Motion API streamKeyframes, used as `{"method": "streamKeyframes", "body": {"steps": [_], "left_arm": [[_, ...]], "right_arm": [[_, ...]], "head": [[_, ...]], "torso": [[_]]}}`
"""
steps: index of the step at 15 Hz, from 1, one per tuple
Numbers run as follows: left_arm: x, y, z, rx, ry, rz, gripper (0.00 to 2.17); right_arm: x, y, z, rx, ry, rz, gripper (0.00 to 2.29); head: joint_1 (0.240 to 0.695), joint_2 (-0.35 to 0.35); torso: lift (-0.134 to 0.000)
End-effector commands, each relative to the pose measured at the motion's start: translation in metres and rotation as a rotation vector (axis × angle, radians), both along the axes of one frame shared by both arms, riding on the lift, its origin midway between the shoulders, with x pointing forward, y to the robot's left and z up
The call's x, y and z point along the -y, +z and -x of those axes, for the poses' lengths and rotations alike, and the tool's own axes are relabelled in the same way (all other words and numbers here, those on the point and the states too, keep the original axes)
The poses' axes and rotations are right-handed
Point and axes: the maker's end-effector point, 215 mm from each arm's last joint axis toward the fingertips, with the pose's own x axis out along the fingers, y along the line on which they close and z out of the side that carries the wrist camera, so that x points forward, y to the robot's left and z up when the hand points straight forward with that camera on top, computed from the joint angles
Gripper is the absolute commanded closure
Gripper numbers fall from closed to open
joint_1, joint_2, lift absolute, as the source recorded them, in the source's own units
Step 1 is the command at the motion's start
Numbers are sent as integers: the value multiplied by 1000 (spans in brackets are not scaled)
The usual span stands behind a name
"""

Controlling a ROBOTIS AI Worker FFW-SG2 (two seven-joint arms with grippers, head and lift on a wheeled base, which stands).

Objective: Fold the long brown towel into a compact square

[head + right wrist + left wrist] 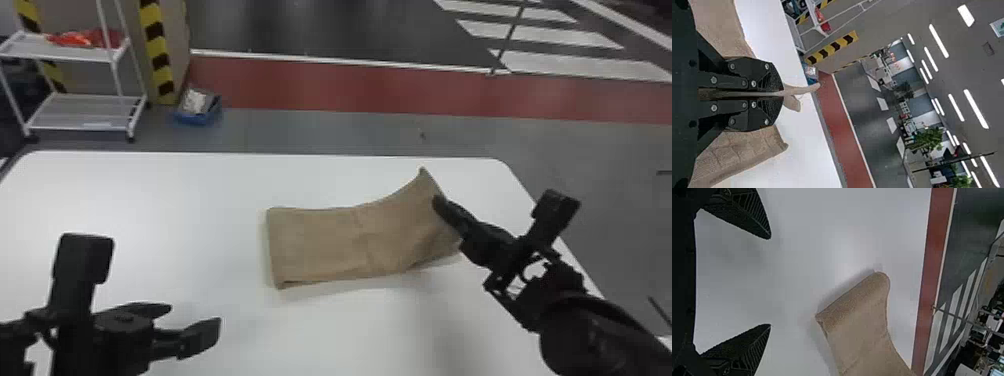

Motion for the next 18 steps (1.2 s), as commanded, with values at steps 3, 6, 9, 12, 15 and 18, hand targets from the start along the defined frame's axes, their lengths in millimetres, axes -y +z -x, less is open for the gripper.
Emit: {"method": "streamKeyframes", "body": {"steps": [3,6,9,12,15,18], "left_arm": [[0,-5,4,-11,-2,-3,83],[-4,-7,6,-16,2,-9,83],[-2,-8,7,-20,-1,-6,83],[0,-10,8,-23,-2,-4,83],[-4,-12,9,-25,4,-8,83],[-7,-8,8,-12,7,-9,83]], "right_arm": [[14,-59,15,-146,-10,-16,12],[43,-50,30,-167,-42,-18,60],[67,-48,41,-227,-48,-6,70],[72,-54,32,-284,-25,33,87],[59,-59,14,-295,0,46,93],[50,-74,1,-334,17,74,137]], "head": [[695,-192],[695,-209],[695,-237],[695,-271],[695,-276],[695,-258]], "torso": [[-123],[-123],[-123],[-123],[-123],[-123]]}}
